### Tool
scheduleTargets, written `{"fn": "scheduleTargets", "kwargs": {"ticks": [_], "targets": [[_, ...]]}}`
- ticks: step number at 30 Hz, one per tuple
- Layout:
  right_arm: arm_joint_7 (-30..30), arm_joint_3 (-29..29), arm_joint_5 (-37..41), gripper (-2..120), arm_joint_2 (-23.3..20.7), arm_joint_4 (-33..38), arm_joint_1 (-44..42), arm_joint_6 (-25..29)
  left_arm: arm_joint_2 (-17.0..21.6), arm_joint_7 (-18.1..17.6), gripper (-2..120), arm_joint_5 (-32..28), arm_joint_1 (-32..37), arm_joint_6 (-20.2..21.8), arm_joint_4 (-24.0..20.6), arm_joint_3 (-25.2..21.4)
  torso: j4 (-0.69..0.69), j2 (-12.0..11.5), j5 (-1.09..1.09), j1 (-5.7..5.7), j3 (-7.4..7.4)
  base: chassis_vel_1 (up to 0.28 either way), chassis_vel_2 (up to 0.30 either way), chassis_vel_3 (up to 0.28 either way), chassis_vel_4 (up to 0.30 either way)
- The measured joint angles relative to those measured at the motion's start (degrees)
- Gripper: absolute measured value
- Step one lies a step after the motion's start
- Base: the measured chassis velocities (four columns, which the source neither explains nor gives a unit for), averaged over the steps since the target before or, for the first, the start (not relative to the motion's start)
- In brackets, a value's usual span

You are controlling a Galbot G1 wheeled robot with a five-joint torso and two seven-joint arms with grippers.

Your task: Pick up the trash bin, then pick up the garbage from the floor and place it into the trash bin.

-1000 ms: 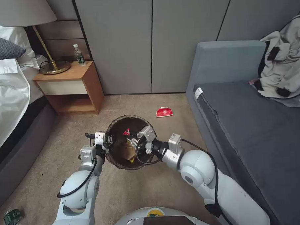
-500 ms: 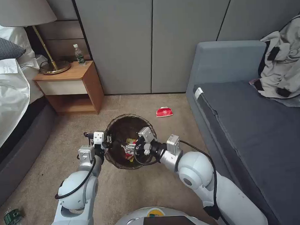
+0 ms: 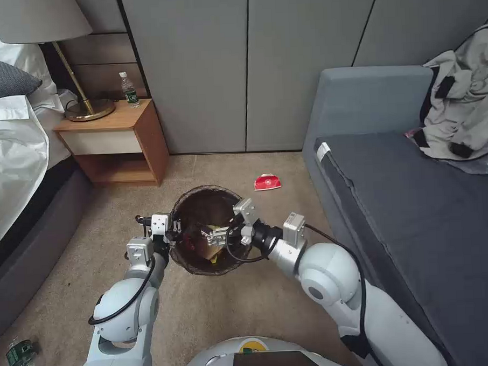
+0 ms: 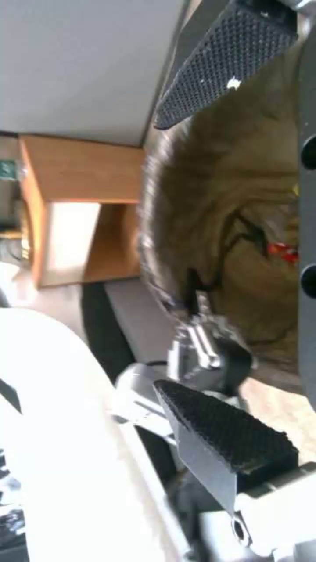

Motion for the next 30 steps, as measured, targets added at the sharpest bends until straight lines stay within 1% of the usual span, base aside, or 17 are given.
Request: {"fn": "scheduleTargets", "kwargs": {"ticks": [3,4,5,6,9,10,11,13,14,15,17,19,21,23,25,28,30], "targets": [[-0.2,2.9,-0.3,100,-0.7,1.4,-1.3,2.5,0.1,0.0,3,-0.1,0.2,0.0,-0.2,-0.4,0.00,0.0,0.00,0.00,0.00,0.000,0.000,0.000,0.000],[-0.1,4.4,-2.1,100,-0.8,1.5,-2.5,5.3,0.2,0.1,3,-0.3,0.3,0.0,-0.3,-0.9,-0.01,0.0,0.00,0.00,0.00,0.000,0.000,0.000,0.000],[-0.1,5.3,-3.3,100,-0.6,1.5,-3.3,6.9,0.2,0.2,3,-0.4,0.4,0.0,-0.3,-1.2,0.00,0.0,0.00,0.00,0.00,0.000,0.000,0.000,0.000],[-0.1,5.3,-3.3,100,-0.6,1.5,-3.3,6.9,0.2,0.2,3,-0.4,0.4,0.0,-0.3,-1.2,0.00,0.0,0.00,0.00,0.00,0.000,0.000,0.000,0.000],[3.1,8.4,-8.5,100,2.2,1.6,-8.3,12.5,0.4,0.3,3,-0.8,0.8,0.0,-0.4,-2.2,0.01,0.0,-0.01,0.00,0.00,0.000,0.000,0.000,0.000],[3.1,8.4,-8.5,100,2.2,1.6,-8.3,12.5,0.4,0.3,3,-0.8,0.8,0.0,-0.4,-2.2,0.01,0.0,-0.01,0.00,0.00,0.000,0.000,0.000,0.000],[3.5,9.2,-10.5,100,3.0,1.6,-9.8,13.7,0.4,0.4,3,-0.9,0.8,0.0,-0.5,-2.3,-0.01,0.0,0.00,0.00,0.00,0.000,0.000,0.000,0.000],[3.8,12.1,-15.3,100,5.5,1.3,-13.6,16.9,0.5,0.5,3,-1.2,0.9,0.0,-0.6,-2.7,-0.02,0.0,-0.01,0.00,0.00,0.000,0.000,0.000,0.000],[4.1,14.5,-17.8,100,7.3,0.8,-16.3,19.5,0.6,0.5,3,-1.3,1.0,0.0,-0.7,-2.8,-0.01,0.0,0.00,0.00,0.00,0.000,0.000,0.000,0.000],[4.1,14.5,-17.8,100,7.3,0.8,-16.3,19.5,0.6,0.5,3,-1.3,1.0,0.0,-0.7,-2.8,-0.01,0.0,0.00,0.00,0.00,0.000,0.000,0.000,0.000],[5.1,17.7,-20.7,100,9.6,0.1,-19.5,23.1,0.6,0.5,3,-1.4,1.1,0.0,-0.8,-2.7,0.00,0.0,0.00,0.00,0.00,0.000,0.000,0.000,0.000],[5.5,18.7,-21.5,100,10.2,-0.2,-20.4,24.2,0.6,0.5,3,-1.5,1.1,0.0,-0.8,-2.7,-0.01,0.0,-0.01,0.00,0.00,0.000,0.000,0.000,0.000],[6.2,21.0,-23.5,100,12.1,-0.8,-23.1,27.2,0.6,0.6,3,-1.5,1.2,-0.1,-0.8,-2.6,-0.01,0.0,0.00,0.00,0.00,0.000,0.000,0.000,0.000],[7.5,22.7,-24.7,100,13.7,-0.9,-26.3,28.9,0.7,0.6,3,-1.5,1.2,-0.1,-0.8,-2.6,-0.01,0.0,0.00,0.00,0.00,0.000,0.000,0.000,0.000],[8.0,23.0,-24.7,100,14.1,-0.9,-27.4,29.3,0.7,0.6,3,-1.5,1.3,-0.1,-0.8,-2.6,-0.01,0.0,0.00,0.00,0.00,0.000,0.000,0.000,0.000],[10.7,24.3,-24.7,100,14.3,-1.2,-32.3,33.1,1.0,0.7,3,-1.6,1.4,-0.1,-1.0,-2.9,-0.01,0.0,-0.01,0.00,-0.01,0.000,0.000,0.000,0.000],[11.4,24.5,-24.7,100,14.2,-1.5,-33.2,34.3,1.0,0.7,3,-1.7,1.4,-0.1,-1.1,-2.9,0.00,0.0,0.00,0.00,0.00,0.000,0.000,0.000,0.000]]}}
